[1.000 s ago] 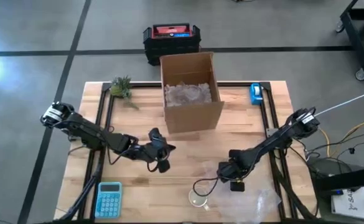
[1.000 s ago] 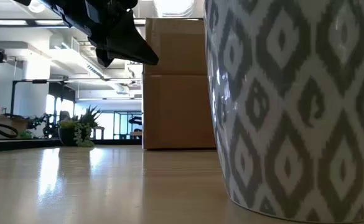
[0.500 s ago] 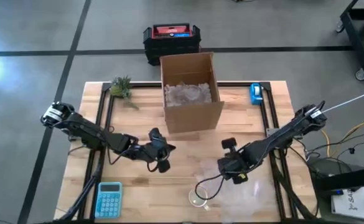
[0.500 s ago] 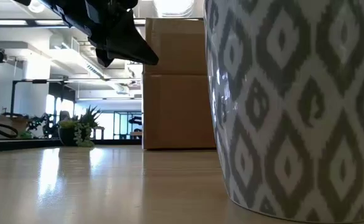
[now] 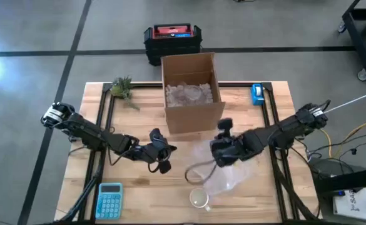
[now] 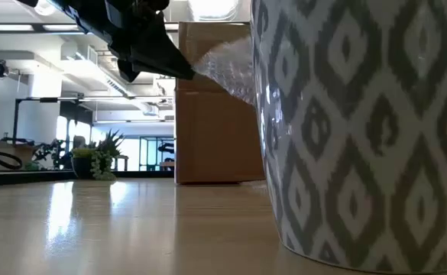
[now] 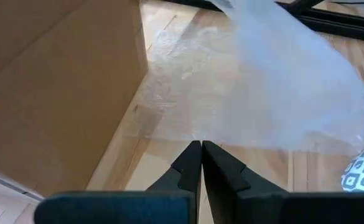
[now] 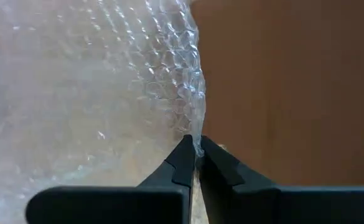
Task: Wrap mug
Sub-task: Wrap the gray mug with the bubble wrap
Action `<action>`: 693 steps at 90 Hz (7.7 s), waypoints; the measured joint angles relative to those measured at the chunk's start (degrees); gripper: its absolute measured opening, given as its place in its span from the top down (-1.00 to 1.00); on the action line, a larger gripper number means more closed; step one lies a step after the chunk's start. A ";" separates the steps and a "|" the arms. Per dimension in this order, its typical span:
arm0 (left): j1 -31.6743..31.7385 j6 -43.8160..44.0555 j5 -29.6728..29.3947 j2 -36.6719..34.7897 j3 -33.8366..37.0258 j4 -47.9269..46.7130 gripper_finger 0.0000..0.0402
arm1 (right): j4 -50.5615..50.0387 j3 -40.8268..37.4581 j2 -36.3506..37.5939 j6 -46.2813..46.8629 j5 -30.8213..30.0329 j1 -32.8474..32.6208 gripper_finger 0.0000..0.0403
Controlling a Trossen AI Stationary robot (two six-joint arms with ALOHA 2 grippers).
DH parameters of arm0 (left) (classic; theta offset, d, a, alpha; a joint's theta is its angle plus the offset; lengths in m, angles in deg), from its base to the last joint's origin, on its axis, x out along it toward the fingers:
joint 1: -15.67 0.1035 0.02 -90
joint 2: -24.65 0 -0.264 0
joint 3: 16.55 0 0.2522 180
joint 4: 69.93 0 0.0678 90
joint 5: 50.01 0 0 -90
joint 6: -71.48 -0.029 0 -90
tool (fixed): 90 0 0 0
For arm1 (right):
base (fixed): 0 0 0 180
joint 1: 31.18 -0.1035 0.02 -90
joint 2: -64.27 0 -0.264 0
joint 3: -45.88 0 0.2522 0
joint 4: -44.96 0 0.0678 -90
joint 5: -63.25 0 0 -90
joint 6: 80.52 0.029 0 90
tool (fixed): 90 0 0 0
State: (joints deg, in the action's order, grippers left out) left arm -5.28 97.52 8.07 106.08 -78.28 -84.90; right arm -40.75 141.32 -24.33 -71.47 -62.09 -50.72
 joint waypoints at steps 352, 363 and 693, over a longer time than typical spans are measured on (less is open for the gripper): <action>-3.78 -28.62 4.37 14.21 -60.02 -61.60 1.00 | 51.71 -51.66 23.63 -8.59 32.28 10.52 0.96; -3.78 -28.67 4.37 14.21 -60.02 -61.66 1.00 | 58.57 -56.19 23.63 -8.81 32.44 11.15 0.99; -13.14 22.44 22.38 5.62 -43.18 -77.57 -0.08 | 25.66 11.15 -26.59 6.08 38.52 -5.53 0.13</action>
State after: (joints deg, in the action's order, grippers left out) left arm -18.42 119.95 30.45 111.70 -121.46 -162.47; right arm -15.09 152.48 -50.91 -65.38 -23.56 -56.24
